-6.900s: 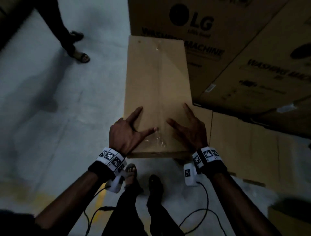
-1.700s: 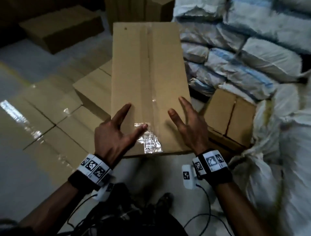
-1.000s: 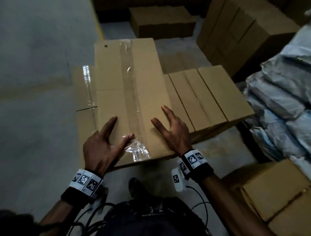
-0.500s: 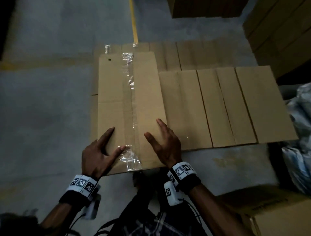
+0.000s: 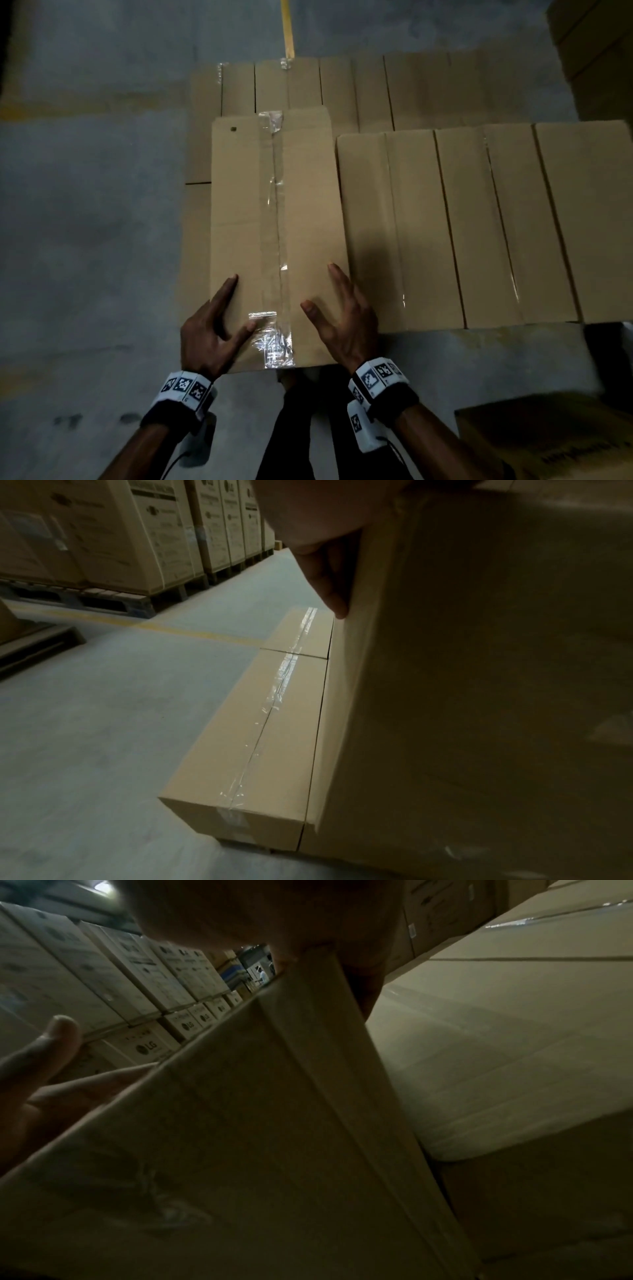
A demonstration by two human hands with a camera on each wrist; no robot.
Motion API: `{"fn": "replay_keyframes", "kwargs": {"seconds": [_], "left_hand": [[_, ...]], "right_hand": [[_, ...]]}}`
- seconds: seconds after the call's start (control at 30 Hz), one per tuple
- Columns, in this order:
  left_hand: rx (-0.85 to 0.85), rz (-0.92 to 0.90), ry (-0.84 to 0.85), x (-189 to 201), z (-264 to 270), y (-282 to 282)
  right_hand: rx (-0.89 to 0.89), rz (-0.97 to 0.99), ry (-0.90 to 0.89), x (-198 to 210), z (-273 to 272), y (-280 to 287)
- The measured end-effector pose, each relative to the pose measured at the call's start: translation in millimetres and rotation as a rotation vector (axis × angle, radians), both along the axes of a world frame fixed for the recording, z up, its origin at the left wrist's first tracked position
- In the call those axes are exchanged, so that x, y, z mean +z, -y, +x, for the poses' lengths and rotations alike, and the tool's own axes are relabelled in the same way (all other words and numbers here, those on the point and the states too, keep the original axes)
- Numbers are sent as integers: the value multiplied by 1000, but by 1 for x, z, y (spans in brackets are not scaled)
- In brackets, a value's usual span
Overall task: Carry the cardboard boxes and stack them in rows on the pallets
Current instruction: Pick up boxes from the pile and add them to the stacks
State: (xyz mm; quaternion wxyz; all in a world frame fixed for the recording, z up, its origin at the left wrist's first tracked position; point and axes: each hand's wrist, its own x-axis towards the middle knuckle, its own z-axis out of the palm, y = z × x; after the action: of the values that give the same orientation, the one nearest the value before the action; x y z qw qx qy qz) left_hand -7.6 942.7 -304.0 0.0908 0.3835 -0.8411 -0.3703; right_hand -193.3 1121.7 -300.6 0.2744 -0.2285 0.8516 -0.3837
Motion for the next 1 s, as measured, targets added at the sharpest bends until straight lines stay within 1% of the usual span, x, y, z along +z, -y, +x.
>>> {"fn": "replay_keyframes", "kwargs": {"seconds": [0.23,0.47,0.6,0.7,0.83,0.93,1.0], "left_hand": [[-41,7,-31,-45,-6,11],[-48,12,-46,-72,-7,10],[-37,19,-52,-84,-14,4],[-24,6,-23,-96,-16,5],[-12,35,11,-115,-18,9],[10,64,106,-125,-21,7],[-4,117,171,-129,-19,2]], "right_hand": [[-20,15,-43,-48,-2,3],[-19,20,-82,-75,-3,2],[-28,119,-140,-91,-7,0],[-10,168,-194,-101,-6,0],[30,233,-232,-109,5,-2],[83,258,-315,-120,7,-10],[138,291,-355,-130,4,-15]]}}
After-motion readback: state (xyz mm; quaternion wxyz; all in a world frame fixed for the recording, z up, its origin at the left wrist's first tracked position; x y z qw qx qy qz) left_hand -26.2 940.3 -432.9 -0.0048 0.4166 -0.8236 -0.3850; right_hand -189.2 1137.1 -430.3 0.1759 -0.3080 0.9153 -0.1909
